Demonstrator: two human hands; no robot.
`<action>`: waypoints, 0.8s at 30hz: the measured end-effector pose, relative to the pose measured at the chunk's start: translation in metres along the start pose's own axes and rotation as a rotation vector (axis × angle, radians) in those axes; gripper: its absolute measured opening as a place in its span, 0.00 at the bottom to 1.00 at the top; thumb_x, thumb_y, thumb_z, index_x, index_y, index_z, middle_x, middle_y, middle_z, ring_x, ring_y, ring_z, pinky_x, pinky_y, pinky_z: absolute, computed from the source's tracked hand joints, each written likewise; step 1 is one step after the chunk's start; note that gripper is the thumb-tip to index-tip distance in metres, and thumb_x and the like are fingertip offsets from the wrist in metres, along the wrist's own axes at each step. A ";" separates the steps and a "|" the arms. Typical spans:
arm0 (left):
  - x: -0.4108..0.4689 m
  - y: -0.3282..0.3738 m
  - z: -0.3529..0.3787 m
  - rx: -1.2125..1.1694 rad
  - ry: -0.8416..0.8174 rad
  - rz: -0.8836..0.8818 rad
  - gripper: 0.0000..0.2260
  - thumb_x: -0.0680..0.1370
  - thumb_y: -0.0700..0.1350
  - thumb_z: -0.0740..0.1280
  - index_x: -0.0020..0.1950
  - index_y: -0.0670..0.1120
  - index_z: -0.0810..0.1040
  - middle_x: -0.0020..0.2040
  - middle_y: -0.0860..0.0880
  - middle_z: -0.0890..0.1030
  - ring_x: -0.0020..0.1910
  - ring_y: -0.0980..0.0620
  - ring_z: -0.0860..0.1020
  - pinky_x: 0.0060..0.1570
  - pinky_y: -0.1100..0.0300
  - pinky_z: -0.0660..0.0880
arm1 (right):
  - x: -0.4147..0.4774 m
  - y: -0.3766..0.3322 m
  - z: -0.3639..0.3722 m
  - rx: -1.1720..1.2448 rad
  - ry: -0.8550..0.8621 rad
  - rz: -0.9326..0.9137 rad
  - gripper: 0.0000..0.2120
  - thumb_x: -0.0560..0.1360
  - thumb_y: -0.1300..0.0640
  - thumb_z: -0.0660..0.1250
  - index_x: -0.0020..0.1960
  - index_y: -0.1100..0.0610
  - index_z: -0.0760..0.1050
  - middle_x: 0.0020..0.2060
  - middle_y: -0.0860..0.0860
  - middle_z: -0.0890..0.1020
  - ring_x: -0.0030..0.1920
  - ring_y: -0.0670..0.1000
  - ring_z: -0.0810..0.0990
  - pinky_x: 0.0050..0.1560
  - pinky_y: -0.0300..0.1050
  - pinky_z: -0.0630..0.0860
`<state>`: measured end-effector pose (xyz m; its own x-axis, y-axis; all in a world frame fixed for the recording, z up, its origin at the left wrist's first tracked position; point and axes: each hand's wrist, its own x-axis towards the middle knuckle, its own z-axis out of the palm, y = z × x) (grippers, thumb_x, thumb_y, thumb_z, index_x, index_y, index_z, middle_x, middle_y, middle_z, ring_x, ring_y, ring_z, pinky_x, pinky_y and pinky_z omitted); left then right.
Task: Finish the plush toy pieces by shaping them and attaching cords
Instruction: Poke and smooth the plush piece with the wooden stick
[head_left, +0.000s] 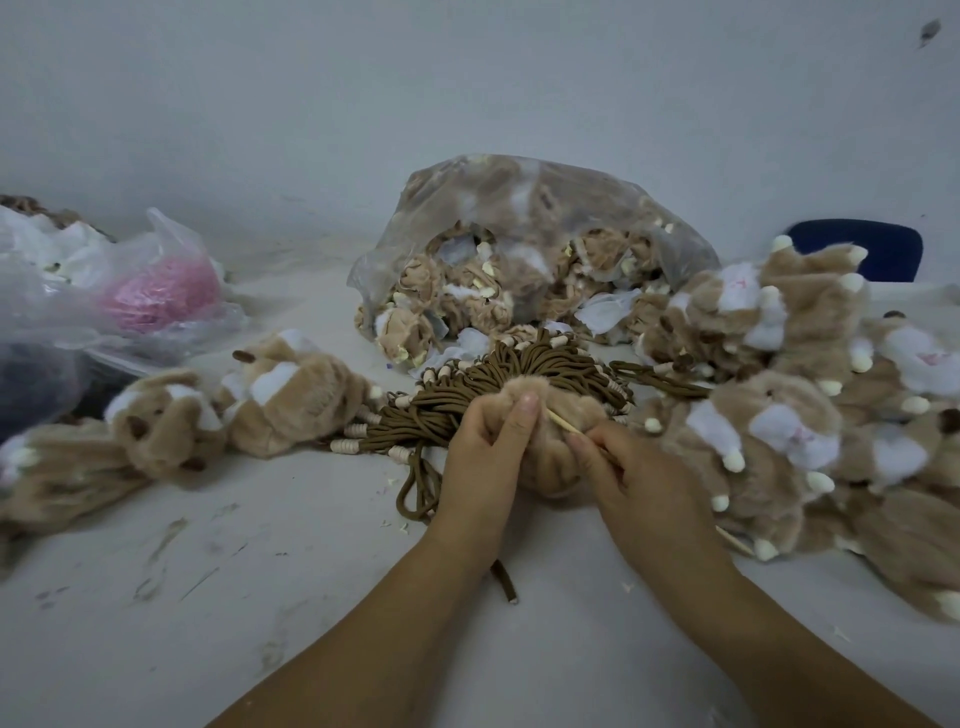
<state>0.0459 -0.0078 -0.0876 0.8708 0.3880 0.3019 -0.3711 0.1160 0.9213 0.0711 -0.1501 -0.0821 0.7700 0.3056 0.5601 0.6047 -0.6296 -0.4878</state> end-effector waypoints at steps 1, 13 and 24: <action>0.002 0.001 -0.002 -0.005 0.032 0.012 0.13 0.74 0.58 0.70 0.43 0.50 0.76 0.36 0.56 0.80 0.37 0.60 0.79 0.37 0.67 0.76 | 0.001 0.002 -0.001 -0.045 -0.015 -0.004 0.18 0.76 0.39 0.53 0.41 0.50 0.74 0.31 0.44 0.76 0.34 0.45 0.74 0.36 0.47 0.70; -0.006 0.009 0.000 0.109 -0.045 0.084 0.13 0.74 0.60 0.65 0.42 0.51 0.78 0.37 0.58 0.80 0.38 0.63 0.78 0.37 0.69 0.74 | 0.001 0.006 -0.004 0.003 -0.029 -0.099 0.15 0.79 0.46 0.58 0.40 0.52 0.76 0.31 0.43 0.75 0.37 0.45 0.73 0.37 0.42 0.68; -0.014 0.001 0.010 0.399 -0.094 0.225 0.13 0.79 0.53 0.61 0.36 0.51 0.74 0.31 0.55 0.75 0.33 0.60 0.72 0.34 0.65 0.69 | -0.004 -0.003 -0.003 0.129 0.057 0.095 0.13 0.76 0.46 0.56 0.42 0.53 0.72 0.31 0.45 0.76 0.34 0.51 0.76 0.36 0.51 0.73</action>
<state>0.0365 -0.0226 -0.0880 0.8149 0.2770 0.5092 -0.4173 -0.3294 0.8470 0.0657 -0.1516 -0.0810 0.8145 0.2051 0.5427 0.5533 -0.5560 -0.6203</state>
